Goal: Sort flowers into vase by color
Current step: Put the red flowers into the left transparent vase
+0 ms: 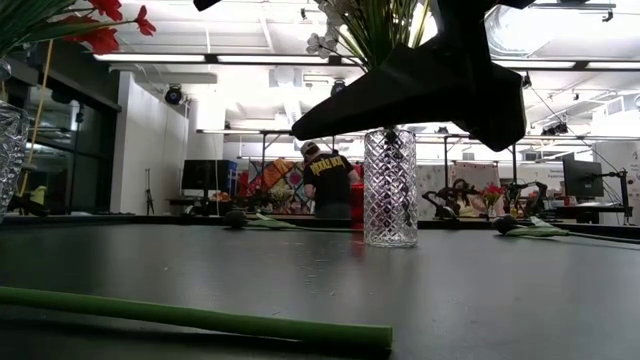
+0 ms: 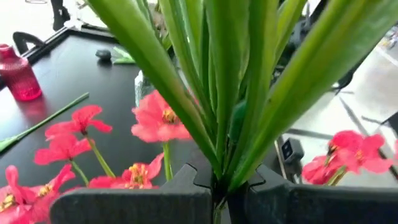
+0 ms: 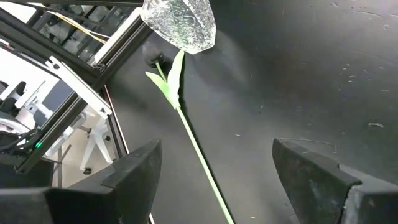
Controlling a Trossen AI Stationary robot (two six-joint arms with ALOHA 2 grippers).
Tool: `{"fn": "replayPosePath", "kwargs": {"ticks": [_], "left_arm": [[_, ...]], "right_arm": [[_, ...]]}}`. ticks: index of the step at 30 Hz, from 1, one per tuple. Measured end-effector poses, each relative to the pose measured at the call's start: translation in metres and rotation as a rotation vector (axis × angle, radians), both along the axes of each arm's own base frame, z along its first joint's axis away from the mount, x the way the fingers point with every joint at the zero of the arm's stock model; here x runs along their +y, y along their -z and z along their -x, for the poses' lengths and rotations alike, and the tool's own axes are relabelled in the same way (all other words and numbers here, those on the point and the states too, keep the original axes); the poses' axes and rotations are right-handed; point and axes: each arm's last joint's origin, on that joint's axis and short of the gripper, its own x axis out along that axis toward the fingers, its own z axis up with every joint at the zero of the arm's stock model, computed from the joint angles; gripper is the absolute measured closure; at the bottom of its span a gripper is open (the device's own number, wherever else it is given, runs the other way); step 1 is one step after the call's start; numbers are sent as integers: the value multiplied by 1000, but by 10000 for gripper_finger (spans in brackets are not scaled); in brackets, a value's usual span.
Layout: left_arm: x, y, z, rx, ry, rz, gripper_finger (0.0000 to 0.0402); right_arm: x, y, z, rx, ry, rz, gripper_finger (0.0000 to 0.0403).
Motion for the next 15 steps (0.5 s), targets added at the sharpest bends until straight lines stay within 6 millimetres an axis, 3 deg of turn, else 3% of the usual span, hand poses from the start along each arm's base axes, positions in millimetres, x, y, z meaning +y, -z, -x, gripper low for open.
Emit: {"fn": "replayPosePath", "kwargs": {"ticks": [15], "left_arm": [[-22, 17, -13, 6, -92, -81, 401]], "right_arm": [[-3, 0, -2, 0, 7, 3, 110]]}}
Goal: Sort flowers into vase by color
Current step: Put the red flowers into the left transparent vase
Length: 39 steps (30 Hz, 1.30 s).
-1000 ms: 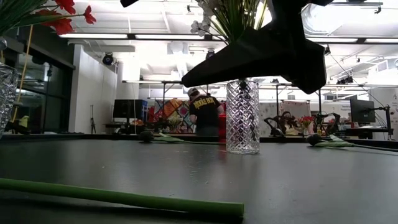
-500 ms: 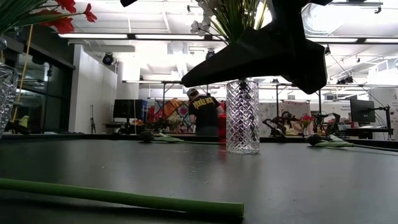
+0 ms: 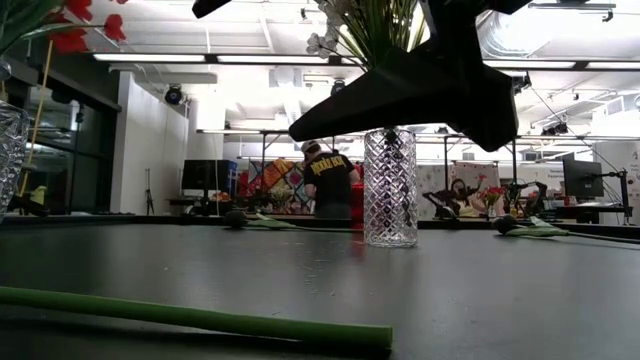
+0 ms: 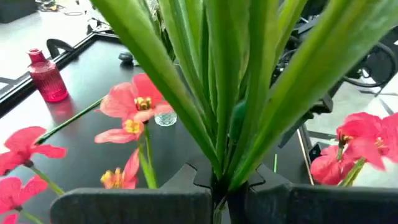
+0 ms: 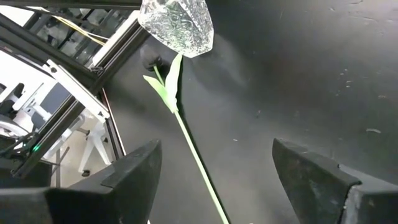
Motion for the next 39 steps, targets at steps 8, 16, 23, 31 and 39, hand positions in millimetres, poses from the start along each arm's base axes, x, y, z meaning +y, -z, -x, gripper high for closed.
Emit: {"fn": "replayPosePath", "kwargs": {"ticks": [8, 16, 23, 31, 39], "left_arm": [[-10, 9, -5, 34, 1, -6, 401], [-20, 21, -10, 95, -3, -18, 401], [-25, 30, -12, 172, 27, -40, 384], [-22, 27, -9, 218, 70, 14, 334], [-13, 17, 0, 271, 156, 113, 252]], "right_arm": [[0, 0, 0, 0, -3, 10, 110], [0, 0, 0, 1, -4, 11, 110], [0, 0, 0, 1, -7, 17, 110], [0, 0, 0, 3, -13, 23, 110], [1, -1, 0, 0, -20, 13, 110]]}}
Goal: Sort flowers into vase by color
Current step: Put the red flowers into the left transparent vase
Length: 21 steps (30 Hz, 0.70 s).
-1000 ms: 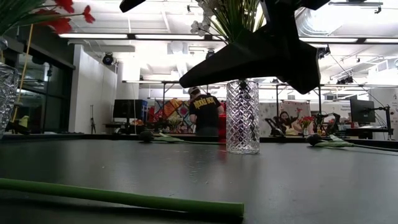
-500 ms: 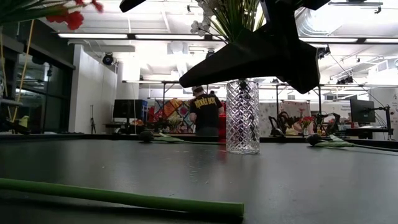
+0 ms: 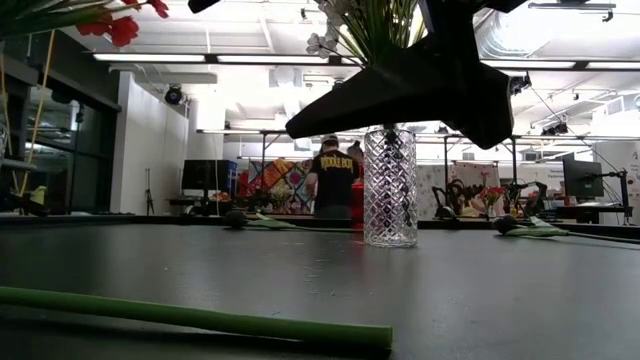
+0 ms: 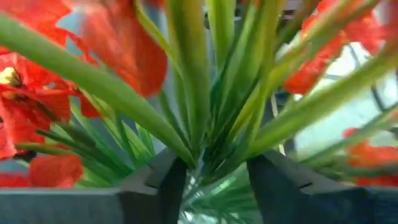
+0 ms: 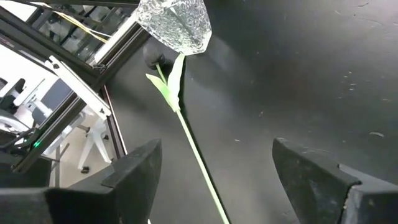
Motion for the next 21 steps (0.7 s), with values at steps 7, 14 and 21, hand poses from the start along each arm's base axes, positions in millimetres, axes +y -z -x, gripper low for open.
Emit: {"fn": "replayPosePath", "kwargs": {"ticks": [7, 14, 21], "left_arm": [[26, -22, 16, -21, 43, 163, 197], [60, -42, 34, -111, 42, 310, 185], [82, -61, 44, -265, 16, 448, 185]], "right_arm": [[2, 0, 0, 12, -38, -32, 110], [2, -1, -1, 5, -47, -38, 110], [3, -3, -2, -6, -61, -57, 110]]}}
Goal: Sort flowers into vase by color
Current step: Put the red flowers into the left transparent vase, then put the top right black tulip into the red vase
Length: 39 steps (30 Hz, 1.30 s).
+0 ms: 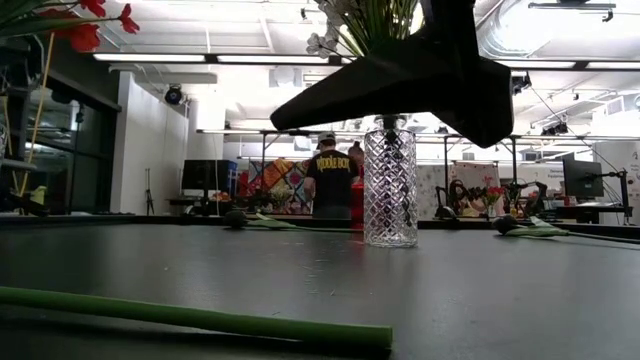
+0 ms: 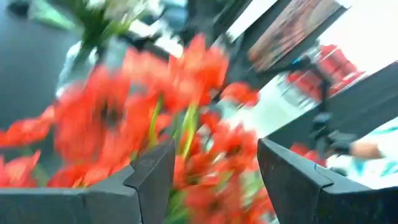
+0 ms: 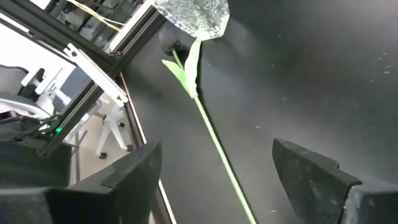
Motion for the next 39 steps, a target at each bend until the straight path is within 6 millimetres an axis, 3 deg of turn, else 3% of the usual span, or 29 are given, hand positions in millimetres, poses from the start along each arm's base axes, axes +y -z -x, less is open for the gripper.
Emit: {"fn": "replayPosePath", "kwargs": {"ticks": [11, 17, 22, 29, 35, 39], "left_arm": [[15, -40, 5, -352, -86, 24, 185], [23, -53, 5, -431, -316, -94, 185], [28, -56, 2, -452, -382, -155, 185], [13, -51, -25, -444, -324, -91, 185], [-8, -38, -85, -418, -259, -132, 185], [3, -43, -117, -531, -274, -142, 185]], "right_arm": [[3, -7, -5, -58, -57, -62, 110], [6, -11, -7, -72, -124, -130, 110], [12, -20, -4, -67, -223, -213, 110], [-1, -81, 22, -48, -304, -164, 110], [-35, -160, 58, -186, -266, 33, 110], [-64, -212, 87, -321, -149, 254, 110]]}}
